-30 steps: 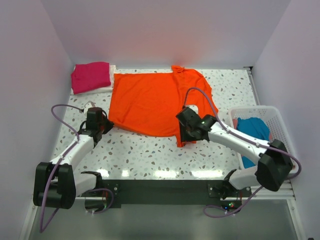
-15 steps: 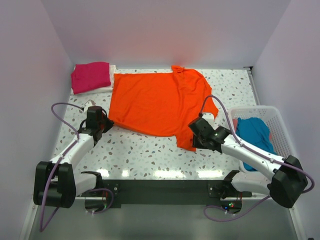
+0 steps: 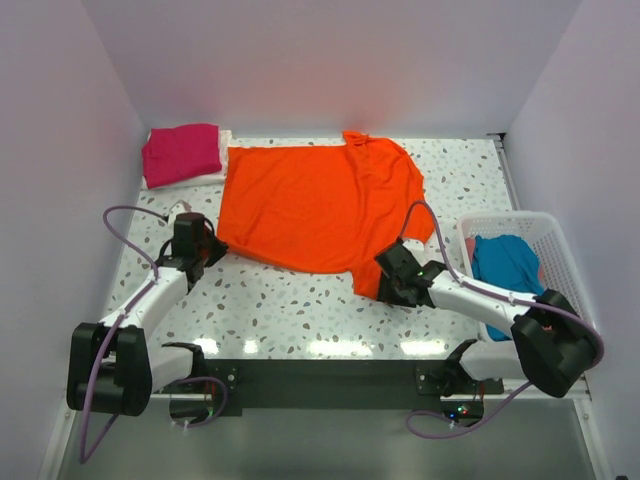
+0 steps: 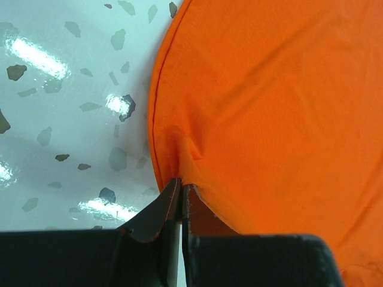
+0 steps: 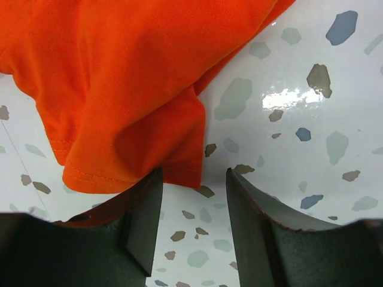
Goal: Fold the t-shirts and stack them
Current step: Fold the tshirt
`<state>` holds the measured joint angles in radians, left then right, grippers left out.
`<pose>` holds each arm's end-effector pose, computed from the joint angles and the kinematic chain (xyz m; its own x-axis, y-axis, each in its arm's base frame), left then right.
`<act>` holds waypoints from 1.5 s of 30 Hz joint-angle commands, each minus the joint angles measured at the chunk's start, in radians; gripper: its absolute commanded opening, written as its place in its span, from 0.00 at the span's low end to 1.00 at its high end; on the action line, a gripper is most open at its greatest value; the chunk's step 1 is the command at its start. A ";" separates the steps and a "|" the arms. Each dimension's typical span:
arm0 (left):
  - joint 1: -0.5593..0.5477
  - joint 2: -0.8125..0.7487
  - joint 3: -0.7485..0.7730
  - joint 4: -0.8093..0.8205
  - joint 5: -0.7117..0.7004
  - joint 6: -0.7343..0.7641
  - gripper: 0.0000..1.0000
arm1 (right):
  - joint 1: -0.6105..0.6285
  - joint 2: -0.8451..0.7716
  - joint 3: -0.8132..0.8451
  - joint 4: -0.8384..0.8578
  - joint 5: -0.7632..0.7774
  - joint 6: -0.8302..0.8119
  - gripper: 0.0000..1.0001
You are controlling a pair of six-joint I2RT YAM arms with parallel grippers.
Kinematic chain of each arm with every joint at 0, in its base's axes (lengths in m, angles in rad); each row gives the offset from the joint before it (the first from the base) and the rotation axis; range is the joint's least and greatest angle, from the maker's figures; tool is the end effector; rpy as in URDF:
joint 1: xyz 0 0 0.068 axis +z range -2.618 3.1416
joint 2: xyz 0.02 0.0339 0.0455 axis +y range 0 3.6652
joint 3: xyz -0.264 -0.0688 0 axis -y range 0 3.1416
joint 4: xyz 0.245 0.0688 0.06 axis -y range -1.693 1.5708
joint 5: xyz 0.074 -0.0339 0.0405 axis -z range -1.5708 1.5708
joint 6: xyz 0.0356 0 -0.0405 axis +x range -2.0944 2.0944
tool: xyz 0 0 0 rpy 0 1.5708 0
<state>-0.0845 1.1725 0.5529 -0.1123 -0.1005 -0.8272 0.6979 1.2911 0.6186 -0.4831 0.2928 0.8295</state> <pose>0.2328 -0.0161 0.1903 -0.4578 -0.6962 -0.5529 -0.4836 0.7169 -0.5022 0.1750 0.1333 0.1627 -0.8614 0.1992 -0.4672 0.1619 0.9796 0.1192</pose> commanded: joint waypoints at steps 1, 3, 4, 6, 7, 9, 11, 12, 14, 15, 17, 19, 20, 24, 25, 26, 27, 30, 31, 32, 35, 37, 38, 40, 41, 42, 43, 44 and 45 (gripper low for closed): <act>0.009 -0.020 0.013 -0.010 0.001 0.008 0.03 | -0.005 0.010 -0.023 0.090 0.000 0.046 0.49; 0.009 -0.027 0.004 -0.012 -0.002 0.010 0.03 | -0.006 0.022 -0.040 0.100 -0.003 0.049 0.42; 0.009 -0.028 -0.008 -0.012 -0.004 0.007 0.03 | -0.006 0.024 -0.045 0.103 -0.006 0.051 0.37; 0.009 -0.036 -0.024 -0.010 -0.004 0.007 0.03 | -0.005 0.022 -0.057 0.106 -0.007 0.049 0.24; 0.009 -0.040 -0.030 -0.010 -0.005 0.005 0.03 | -0.005 0.017 -0.059 0.100 -0.012 0.049 0.19; 0.009 -0.056 -0.045 -0.015 -0.010 0.010 0.05 | -0.006 -0.019 -0.060 0.048 -0.017 0.043 0.07; 0.009 -0.069 -0.057 -0.023 -0.024 0.010 0.05 | -0.005 -0.079 -0.062 -0.001 -0.012 0.039 0.00; 0.009 -0.082 -0.070 -0.026 -0.028 0.013 0.05 | -0.005 -0.161 -0.060 -0.061 -0.003 0.039 0.00; 0.009 -0.094 -0.080 -0.041 -0.041 0.014 0.04 | -0.005 -0.248 -0.050 -0.133 0.011 0.036 0.00; 0.009 -0.103 -0.090 -0.053 -0.045 0.013 0.04 | -0.006 -0.338 -0.031 -0.205 0.031 0.037 0.00; 0.009 -0.112 -0.103 -0.062 -0.059 0.013 0.01 | -0.005 -0.410 -0.010 -0.270 0.042 0.033 0.00; 0.009 -0.125 -0.119 -0.081 -0.071 0.011 0.00 | -0.005 -0.482 0.024 -0.340 0.046 0.034 0.00; 0.009 -0.129 -0.123 -0.087 -0.077 0.010 0.00 | -0.005 -0.496 0.036 -0.359 0.048 0.033 0.00; 0.009 -0.163 -0.145 -0.128 -0.111 0.010 0.00 | -0.005 -0.529 0.075 -0.428 0.049 0.031 0.00; 0.009 -0.169 -0.148 -0.141 -0.125 0.010 0.00 | -0.005 -0.529 0.076 -0.425 0.061 0.028 0.00; 0.009 -0.177 -0.149 -0.147 -0.133 0.008 0.00 | -0.005 -0.530 0.090 -0.430 0.072 0.023 0.00; 0.009 -0.185 -0.146 -0.156 -0.139 0.008 0.00 | -0.006 -0.527 0.101 -0.431 0.092 0.019 0.00; 0.009 -0.177 -0.122 -0.184 -0.175 0.007 0.00 | -0.006 -0.489 0.162 -0.437 0.172 -0.012 0.00; 0.009 -0.169 -0.111 -0.188 -0.185 0.007 0.00 | -0.008 -0.474 0.180 -0.436 0.190 -0.024 0.00; 0.009 -0.154 -0.102 -0.193 -0.191 0.007 0.00 | -0.015 -0.443 0.223 -0.434 0.221 -0.036 0.00; 0.009 -0.126 -0.061 -0.202 -0.196 0.007 0.00 | -0.066 -0.395 0.300 -0.378 0.214 -0.110 0.00; 0.009 -0.105 -0.031 -0.202 -0.186 0.020 0.00 | -0.141 -0.343 0.332 -0.319 0.172 -0.176 0.00; 0.009 -0.094 -0.022 -0.201 -0.183 0.026 0.00 | -0.164 -0.317 0.367 -0.305 0.154 -0.193 0.00; 0.009 -0.086 -0.005 -0.188 -0.177 0.042 0.04 | -0.215 -0.258 0.397 -0.261 0.118 -0.222 0.00; 0.009 -0.079 0.002 -0.182 -0.174 0.045 0.07 | -0.227 -0.240 0.420 -0.232 0.108 -0.228 0.00; 0.009 -0.073 0.007 -0.170 -0.171 0.051 0.08 | -0.247 -0.224 0.434 -0.217 0.085 -0.233 0.00; 0.009 -0.065 0.013 -0.164 -0.163 0.053 0.08 | -0.258 -0.189 0.444 -0.203 0.074 -0.237 0.00; 0.009 -0.047 0.021 -0.164 -0.162 0.053 0.08 | -0.265 -0.173 0.467 -0.190 0.066 -0.240 0.00; 0.009 -0.036 0.039 -0.164 -0.160 0.048 0.07 | -0.284 -0.135 0.478 -0.171 0.049 -0.245 0.00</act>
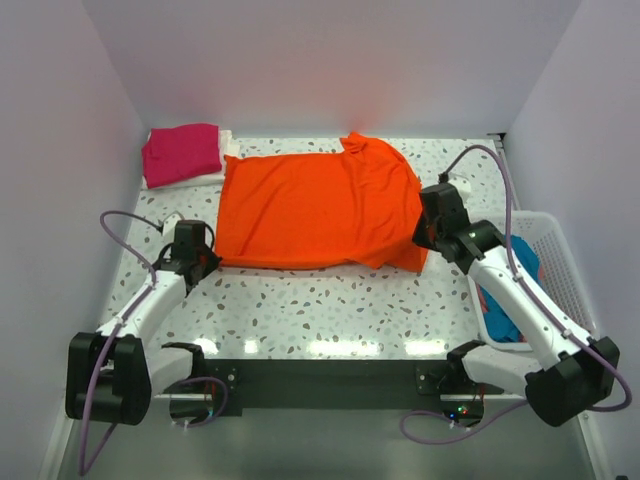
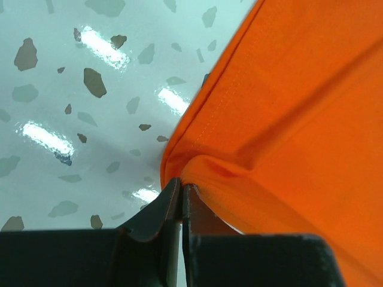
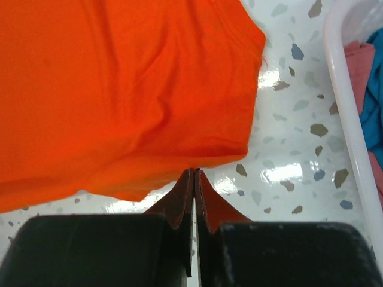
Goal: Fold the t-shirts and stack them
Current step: Fold the tshirt
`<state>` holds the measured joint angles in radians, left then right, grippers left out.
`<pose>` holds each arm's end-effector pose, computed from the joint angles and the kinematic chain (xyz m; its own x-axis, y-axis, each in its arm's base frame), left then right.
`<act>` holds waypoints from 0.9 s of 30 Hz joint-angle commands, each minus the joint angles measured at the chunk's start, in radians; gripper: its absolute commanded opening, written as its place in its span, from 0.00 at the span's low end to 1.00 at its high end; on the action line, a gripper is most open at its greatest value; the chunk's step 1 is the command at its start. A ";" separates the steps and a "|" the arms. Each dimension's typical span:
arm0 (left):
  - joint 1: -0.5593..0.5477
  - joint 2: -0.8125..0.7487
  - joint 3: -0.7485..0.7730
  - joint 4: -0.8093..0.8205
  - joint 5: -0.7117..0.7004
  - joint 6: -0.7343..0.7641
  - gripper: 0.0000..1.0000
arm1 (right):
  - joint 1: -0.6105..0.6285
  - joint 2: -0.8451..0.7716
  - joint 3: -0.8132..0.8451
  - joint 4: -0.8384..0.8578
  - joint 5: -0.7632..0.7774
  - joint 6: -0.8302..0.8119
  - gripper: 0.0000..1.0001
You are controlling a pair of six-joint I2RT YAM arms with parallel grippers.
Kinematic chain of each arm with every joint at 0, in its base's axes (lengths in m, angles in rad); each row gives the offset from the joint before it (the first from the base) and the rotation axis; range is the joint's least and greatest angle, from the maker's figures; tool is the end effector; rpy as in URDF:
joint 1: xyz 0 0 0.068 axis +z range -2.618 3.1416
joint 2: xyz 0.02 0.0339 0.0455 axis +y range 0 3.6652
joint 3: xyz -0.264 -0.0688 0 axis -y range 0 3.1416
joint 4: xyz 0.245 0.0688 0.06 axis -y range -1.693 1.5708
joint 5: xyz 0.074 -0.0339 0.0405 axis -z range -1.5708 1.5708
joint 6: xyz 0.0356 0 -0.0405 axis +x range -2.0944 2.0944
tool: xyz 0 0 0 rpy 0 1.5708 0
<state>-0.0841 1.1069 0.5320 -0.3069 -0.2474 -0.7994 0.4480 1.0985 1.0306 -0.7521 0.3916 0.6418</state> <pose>0.2091 -0.0089 0.1830 -0.4834 -0.6568 -0.5787 -0.6028 0.7291 -0.3240 0.2054 0.0836 0.3137 -0.6271 0.3125 -0.7135 0.2618 0.9473 0.1849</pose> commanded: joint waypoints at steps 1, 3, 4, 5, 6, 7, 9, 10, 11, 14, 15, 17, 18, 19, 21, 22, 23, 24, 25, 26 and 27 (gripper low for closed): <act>0.009 0.040 0.071 0.031 -0.012 0.019 0.06 | -0.043 0.073 0.081 0.105 -0.054 -0.060 0.00; 0.007 0.070 0.101 0.040 -0.013 0.014 0.04 | -0.069 0.107 0.117 0.126 -0.063 -0.067 0.00; 0.007 0.082 0.114 0.037 -0.021 0.011 0.04 | -0.080 0.119 0.126 0.137 -0.082 -0.070 0.00; 0.007 0.108 0.146 0.040 -0.021 0.011 0.04 | -0.089 0.148 0.149 0.154 -0.088 -0.073 0.00; 0.007 0.123 0.161 0.046 -0.021 0.011 0.04 | -0.109 0.164 0.163 0.158 -0.092 -0.076 0.00; 0.007 0.140 0.180 0.046 -0.024 0.009 0.04 | -0.118 0.182 0.178 0.161 -0.108 -0.082 0.00; 0.007 0.195 0.229 0.054 -0.021 0.009 0.04 | -0.143 0.234 0.226 0.172 -0.118 -0.093 0.00; 0.007 0.215 0.246 0.057 -0.021 0.008 0.04 | -0.147 0.250 0.242 0.175 -0.122 -0.103 0.00; 0.007 0.252 0.275 0.061 -0.021 0.005 0.04 | -0.152 0.283 0.268 0.197 -0.137 -0.111 0.00; 0.007 0.324 0.324 0.075 -0.026 0.003 0.04 | -0.166 0.345 0.342 0.200 -0.154 -0.128 0.00; 0.007 0.343 0.338 0.078 -0.027 -0.003 0.04 | -0.169 0.386 0.361 0.203 -0.164 -0.131 0.00; 0.007 0.392 0.374 0.078 -0.029 -0.006 0.04 | -0.175 0.431 0.413 0.203 -0.174 -0.136 0.00; 0.007 0.407 0.387 0.081 -0.030 -0.006 0.04 | -0.180 0.473 0.430 0.204 -0.178 -0.139 0.00; 0.007 0.422 0.398 0.084 -0.030 -0.006 0.05 | -0.181 0.492 0.445 0.204 -0.180 -0.139 0.00; 0.009 0.461 0.433 0.088 -0.030 -0.004 0.05 | -0.192 0.529 0.488 0.198 -0.184 -0.142 0.00; 0.007 0.475 0.445 0.086 -0.033 -0.003 0.05 | -0.195 0.558 0.499 0.198 -0.189 -0.142 0.00; 0.007 0.500 0.471 0.086 -0.033 -0.003 0.05 | -0.198 0.573 0.517 0.198 -0.192 -0.143 0.00; 0.007 0.513 0.483 0.084 -0.035 -0.001 0.05 | -0.204 0.587 0.526 0.195 -0.192 -0.145 0.00; 0.007 0.525 0.496 0.084 -0.035 0.000 0.05 | -0.207 0.609 0.534 0.194 -0.194 -0.149 0.00; 0.007 0.548 0.519 0.083 -0.035 0.000 0.06 | -0.212 0.618 0.548 0.194 -0.195 -0.151 0.00; 0.009 0.560 0.529 0.077 -0.035 0.002 0.06 | -0.221 0.626 0.552 0.195 -0.200 -0.152 0.00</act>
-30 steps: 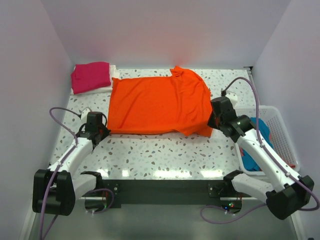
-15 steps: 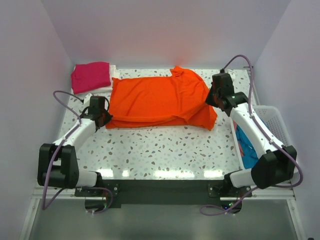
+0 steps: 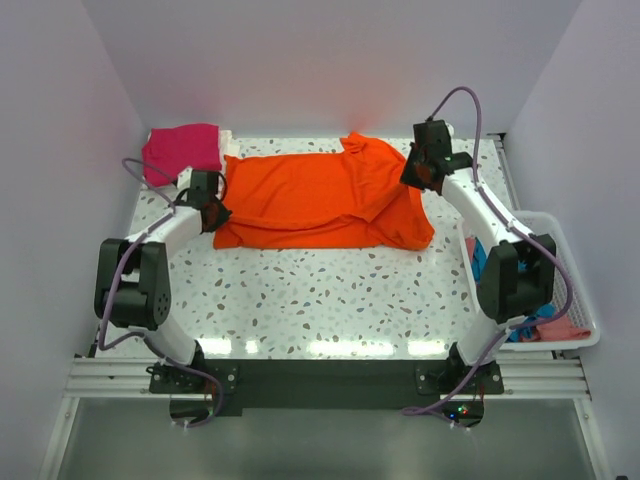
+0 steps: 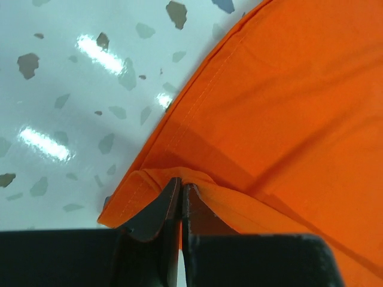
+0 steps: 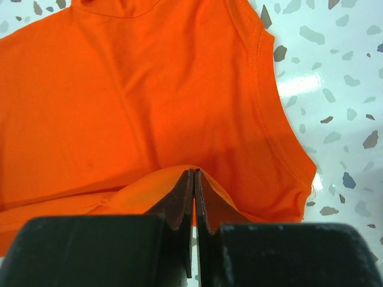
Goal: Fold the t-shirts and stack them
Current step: Fold the tshirt
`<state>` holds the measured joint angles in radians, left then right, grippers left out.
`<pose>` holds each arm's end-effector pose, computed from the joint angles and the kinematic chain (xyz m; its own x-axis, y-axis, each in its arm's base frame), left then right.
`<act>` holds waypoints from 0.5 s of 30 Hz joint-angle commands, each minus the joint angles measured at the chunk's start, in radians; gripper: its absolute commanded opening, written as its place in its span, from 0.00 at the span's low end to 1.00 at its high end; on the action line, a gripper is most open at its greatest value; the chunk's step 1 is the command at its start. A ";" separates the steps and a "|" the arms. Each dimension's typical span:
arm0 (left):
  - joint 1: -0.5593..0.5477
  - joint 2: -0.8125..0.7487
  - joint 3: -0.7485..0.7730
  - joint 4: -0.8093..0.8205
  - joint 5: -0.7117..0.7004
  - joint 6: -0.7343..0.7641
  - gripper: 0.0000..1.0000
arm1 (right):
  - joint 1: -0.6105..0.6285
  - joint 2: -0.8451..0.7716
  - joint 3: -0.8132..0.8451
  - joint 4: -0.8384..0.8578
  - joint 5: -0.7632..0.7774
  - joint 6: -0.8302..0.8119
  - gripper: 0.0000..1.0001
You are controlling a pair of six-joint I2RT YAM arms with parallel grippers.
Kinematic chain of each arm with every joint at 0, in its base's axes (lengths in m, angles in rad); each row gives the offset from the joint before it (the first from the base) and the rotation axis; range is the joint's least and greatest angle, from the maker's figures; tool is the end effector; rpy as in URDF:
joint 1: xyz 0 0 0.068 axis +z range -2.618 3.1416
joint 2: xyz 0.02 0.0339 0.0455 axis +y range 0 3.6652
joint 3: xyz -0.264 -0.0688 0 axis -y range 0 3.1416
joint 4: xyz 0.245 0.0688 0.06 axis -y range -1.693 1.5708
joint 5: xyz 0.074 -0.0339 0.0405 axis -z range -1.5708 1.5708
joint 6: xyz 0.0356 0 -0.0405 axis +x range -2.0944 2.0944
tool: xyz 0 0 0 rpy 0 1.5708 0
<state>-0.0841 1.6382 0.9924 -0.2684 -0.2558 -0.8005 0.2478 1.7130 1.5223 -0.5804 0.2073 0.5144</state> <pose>0.3353 -0.0192 0.1915 -0.4975 -0.6549 -0.5689 -0.6170 0.7281 -0.2985 0.3774 0.0879 0.3115 -0.6359 0.3358 -0.6949 0.2480 0.9415 0.2280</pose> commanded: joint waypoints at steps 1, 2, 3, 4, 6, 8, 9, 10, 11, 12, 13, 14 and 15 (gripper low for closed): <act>0.009 0.041 0.080 0.035 -0.028 0.004 0.07 | -0.025 0.022 0.067 0.025 -0.023 -0.024 0.00; 0.009 0.064 0.100 0.034 -0.030 0.006 0.09 | -0.030 0.042 0.085 0.024 -0.025 -0.027 0.00; 0.009 0.074 0.109 0.026 -0.031 0.007 0.10 | -0.038 0.056 0.093 0.022 -0.026 -0.027 0.00; 0.009 0.084 0.118 0.024 -0.033 0.009 0.11 | -0.042 0.066 0.101 0.024 -0.031 -0.028 0.00; 0.009 0.107 0.143 0.026 -0.034 0.020 0.13 | -0.053 0.111 0.131 0.024 -0.049 -0.030 0.00; 0.009 0.135 0.187 0.000 -0.051 0.021 0.14 | -0.059 0.146 0.171 0.021 -0.072 -0.033 0.00; 0.009 0.146 0.201 -0.005 -0.057 0.024 0.15 | -0.064 0.181 0.186 0.021 -0.077 -0.036 0.00; 0.010 0.153 0.213 -0.009 -0.060 0.026 0.16 | -0.068 0.204 0.218 0.019 -0.085 -0.039 0.00; 0.010 0.169 0.235 -0.020 -0.065 0.029 0.19 | -0.073 0.223 0.237 0.014 -0.092 -0.043 0.00; 0.010 0.176 0.245 -0.026 -0.065 0.030 0.21 | -0.074 0.262 0.254 0.016 -0.112 -0.050 0.00; 0.012 0.183 0.252 -0.032 -0.066 0.029 0.23 | -0.077 0.281 0.287 0.016 -0.123 -0.053 0.00; 0.012 0.189 0.256 -0.032 -0.066 0.029 0.32 | -0.082 0.299 0.306 0.011 -0.134 -0.057 0.00; 0.012 0.189 0.255 -0.034 -0.066 0.027 0.36 | -0.084 0.339 0.324 0.010 -0.147 -0.063 0.00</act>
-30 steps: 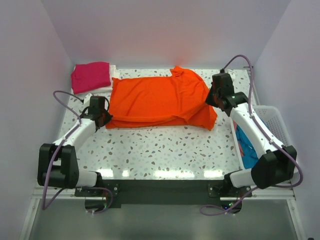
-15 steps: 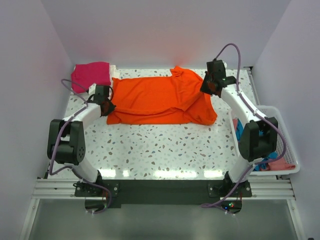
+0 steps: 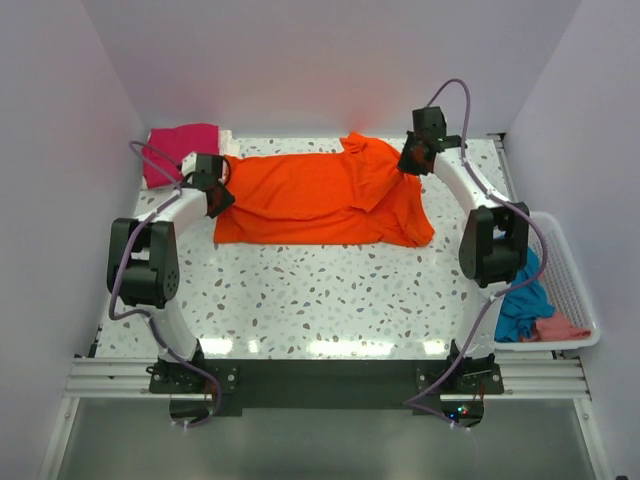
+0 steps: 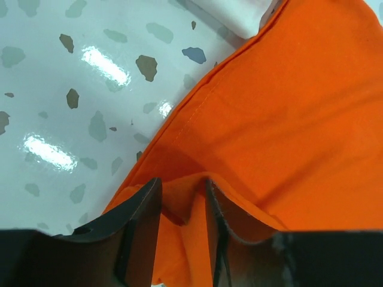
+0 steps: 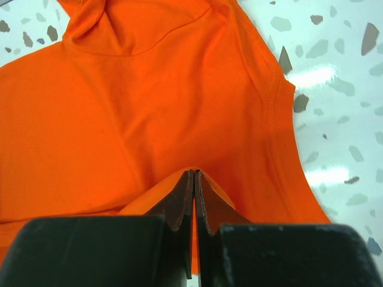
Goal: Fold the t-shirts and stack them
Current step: Fold the tshirt
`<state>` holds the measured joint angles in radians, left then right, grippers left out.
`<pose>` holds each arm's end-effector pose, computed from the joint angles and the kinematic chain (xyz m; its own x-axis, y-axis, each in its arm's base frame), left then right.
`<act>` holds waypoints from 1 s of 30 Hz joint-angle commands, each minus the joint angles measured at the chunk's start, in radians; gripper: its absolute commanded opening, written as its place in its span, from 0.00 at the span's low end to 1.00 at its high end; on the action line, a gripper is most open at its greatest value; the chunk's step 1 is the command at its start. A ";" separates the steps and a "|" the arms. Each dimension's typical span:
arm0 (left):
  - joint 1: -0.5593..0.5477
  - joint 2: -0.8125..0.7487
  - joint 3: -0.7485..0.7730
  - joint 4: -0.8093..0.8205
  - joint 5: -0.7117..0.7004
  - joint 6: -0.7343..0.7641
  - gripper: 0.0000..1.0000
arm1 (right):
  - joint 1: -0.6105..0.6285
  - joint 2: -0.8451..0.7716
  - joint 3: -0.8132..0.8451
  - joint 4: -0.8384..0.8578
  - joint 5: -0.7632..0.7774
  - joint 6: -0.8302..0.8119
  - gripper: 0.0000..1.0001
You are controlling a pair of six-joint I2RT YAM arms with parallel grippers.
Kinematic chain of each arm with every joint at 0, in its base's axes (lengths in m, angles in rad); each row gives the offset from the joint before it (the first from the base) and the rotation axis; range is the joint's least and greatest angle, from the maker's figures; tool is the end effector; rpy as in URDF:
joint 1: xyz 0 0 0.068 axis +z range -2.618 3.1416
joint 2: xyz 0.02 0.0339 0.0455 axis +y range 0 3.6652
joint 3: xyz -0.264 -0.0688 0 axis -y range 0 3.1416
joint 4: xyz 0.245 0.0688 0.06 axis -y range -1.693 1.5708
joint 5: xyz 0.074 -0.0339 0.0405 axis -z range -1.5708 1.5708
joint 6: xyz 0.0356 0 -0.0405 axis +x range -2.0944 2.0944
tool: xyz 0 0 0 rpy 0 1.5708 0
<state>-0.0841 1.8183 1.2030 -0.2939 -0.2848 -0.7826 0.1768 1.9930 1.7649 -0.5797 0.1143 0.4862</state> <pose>0.3853 -0.0224 0.1917 -0.4931 -0.6376 -0.5920 -0.6192 0.7351 -0.2760 0.4496 0.0762 0.2783 -0.6744 0.3511 -0.6495 0.2466 0.9363 0.2500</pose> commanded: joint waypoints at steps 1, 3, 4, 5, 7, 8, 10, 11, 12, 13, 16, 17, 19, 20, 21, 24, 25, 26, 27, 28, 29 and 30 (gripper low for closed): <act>0.014 0.006 0.041 -0.007 -0.043 0.009 0.41 | -0.014 0.073 0.096 0.009 -0.060 -0.035 0.00; 0.021 -0.008 0.032 -0.005 -0.044 0.011 0.56 | -0.020 0.107 0.140 0.004 -0.074 -0.043 0.00; 0.023 -0.016 0.029 -0.007 -0.044 0.009 0.61 | -0.022 0.137 0.157 0.000 -0.085 -0.044 0.01; 0.026 -0.042 0.014 -0.008 -0.047 0.008 0.69 | -0.023 0.150 0.188 -0.005 -0.085 -0.047 0.03; 0.027 -0.074 -0.009 -0.008 -0.053 0.005 0.74 | -0.025 0.182 0.214 -0.006 -0.094 -0.051 0.17; 0.029 -0.109 -0.032 -0.011 -0.056 0.000 0.79 | -0.025 0.194 0.249 -0.018 -0.099 -0.052 0.25; 0.030 -0.148 -0.060 -0.011 -0.056 -0.001 0.80 | -0.025 0.205 0.281 -0.035 -0.100 -0.061 0.42; 0.030 -0.186 -0.097 -0.014 -0.057 -0.010 0.80 | -0.025 0.201 0.277 -0.037 -0.097 -0.064 0.47; 0.030 -0.207 -0.120 -0.014 -0.053 -0.020 0.80 | -0.025 0.190 0.268 -0.037 -0.090 -0.066 0.52; 0.030 -0.229 -0.147 -0.011 -0.038 -0.027 0.80 | -0.025 0.179 0.254 -0.035 -0.081 -0.066 0.60; 0.029 -0.322 -0.294 0.033 -0.002 -0.049 0.75 | -0.025 0.104 0.136 -0.020 -0.050 -0.058 0.61; 0.029 -0.335 -0.318 0.041 0.006 -0.053 0.74 | -0.022 0.083 0.099 -0.003 -0.059 -0.051 0.59; 0.029 -0.368 -0.382 0.056 0.028 -0.058 0.70 | -0.016 0.003 -0.043 0.032 -0.079 -0.022 0.53; 0.029 -0.378 -0.401 0.071 0.036 -0.060 0.69 | -0.005 -0.022 -0.094 0.085 -0.087 -0.011 0.52; 0.029 -0.387 -0.416 0.079 0.045 -0.061 0.69 | 0.001 -0.069 -0.141 0.113 -0.102 0.006 0.51; 0.029 -0.398 -0.453 0.105 0.084 -0.061 0.68 | 0.041 -0.112 -0.258 0.178 -0.099 0.025 0.50; 0.029 -0.395 -0.454 0.108 0.088 -0.061 0.68 | 0.050 -0.115 -0.272 0.184 -0.097 0.028 0.50; 0.029 -0.387 -0.456 0.114 0.091 -0.061 0.68 | 0.068 -0.112 -0.283 0.195 -0.097 0.031 0.50; 0.029 -0.383 -0.456 0.122 0.099 -0.064 0.67 | 0.076 -0.100 -0.285 0.196 -0.094 0.037 0.50; 0.029 -0.370 -0.456 0.133 0.104 -0.067 0.68 | 0.091 -0.094 -0.280 0.199 -0.093 0.040 0.50; 0.029 -0.364 -0.453 0.137 0.105 -0.076 0.67 | 0.099 -0.086 -0.278 0.205 -0.093 0.045 0.50; 0.029 -0.360 -0.454 0.148 0.113 -0.078 0.67 | 0.107 -0.077 -0.275 0.211 -0.093 0.052 0.50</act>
<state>-0.0608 1.4555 0.7418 -0.2390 -0.2012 -0.8310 0.2573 1.9251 1.4834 -0.4553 0.0307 0.5064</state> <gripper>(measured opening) 0.674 0.502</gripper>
